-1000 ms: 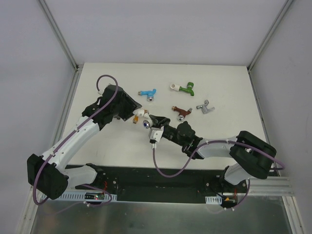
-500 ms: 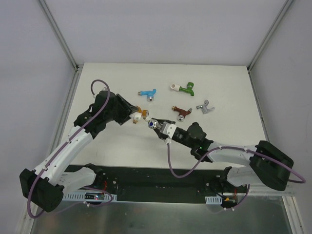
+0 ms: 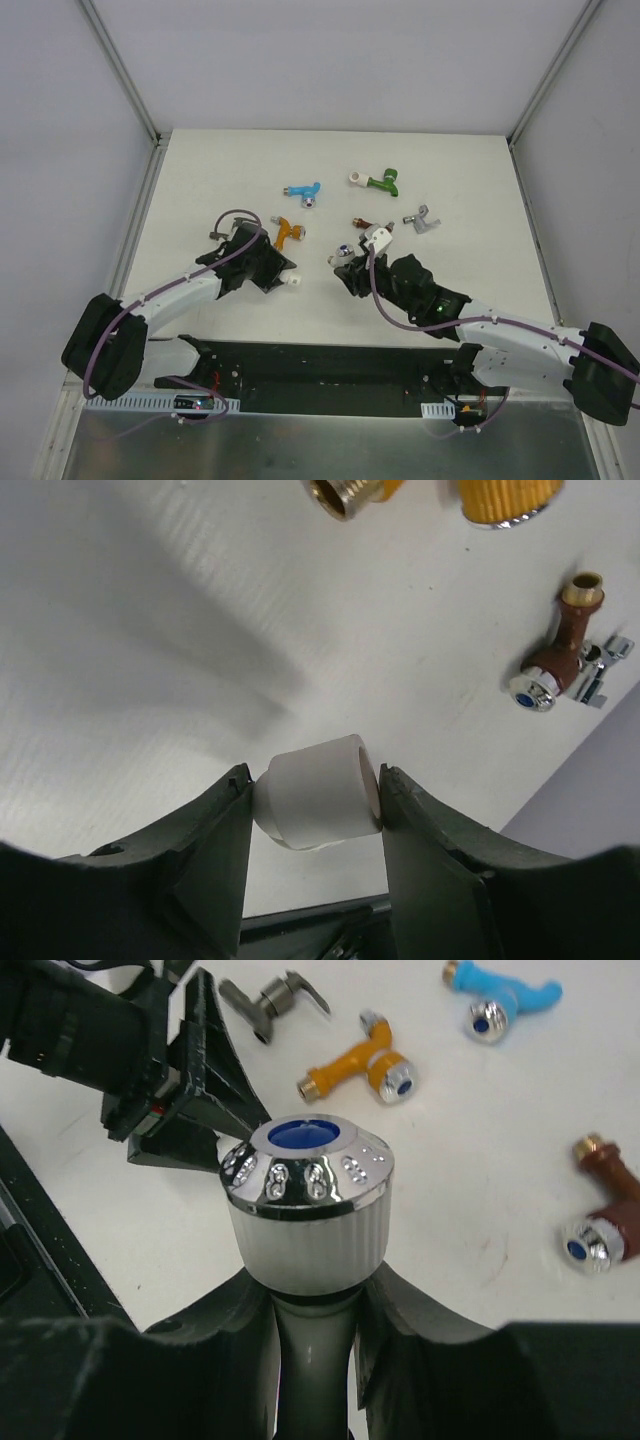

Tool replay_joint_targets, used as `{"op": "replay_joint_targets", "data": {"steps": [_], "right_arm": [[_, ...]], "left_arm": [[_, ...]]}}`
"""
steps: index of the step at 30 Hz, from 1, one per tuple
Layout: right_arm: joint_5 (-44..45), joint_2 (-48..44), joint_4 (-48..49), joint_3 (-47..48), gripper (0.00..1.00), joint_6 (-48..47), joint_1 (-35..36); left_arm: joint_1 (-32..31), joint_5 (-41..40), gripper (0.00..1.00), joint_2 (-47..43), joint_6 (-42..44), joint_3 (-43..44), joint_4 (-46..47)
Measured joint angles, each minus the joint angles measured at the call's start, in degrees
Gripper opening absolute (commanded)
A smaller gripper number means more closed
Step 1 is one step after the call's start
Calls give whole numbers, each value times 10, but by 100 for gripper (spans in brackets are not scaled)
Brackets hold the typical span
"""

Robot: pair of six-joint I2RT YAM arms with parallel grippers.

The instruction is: Install the water faucets

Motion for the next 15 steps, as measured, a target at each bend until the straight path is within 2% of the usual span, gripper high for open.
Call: {"op": "replay_joint_targets", "data": {"steps": [1,7,8,11,15], "right_arm": [[12,-1,-24,0,0,15,0],[47,-10,-90,-1,0,66,0],[49,-11,-96,-1,0,70,0],[54,-16,-108,-1,0,77,0],[58,-26,-116,-1,0,83,0]], "left_arm": [[-4,-7,9,12,-12,-6,11],[-4,-31,25,83,-64,-27,60],[-3,-30,31,91,-64,-25,70],[-4,-26,58,112,-63,-12,81],[-4,-14,74,123,-35,4,69]]}}
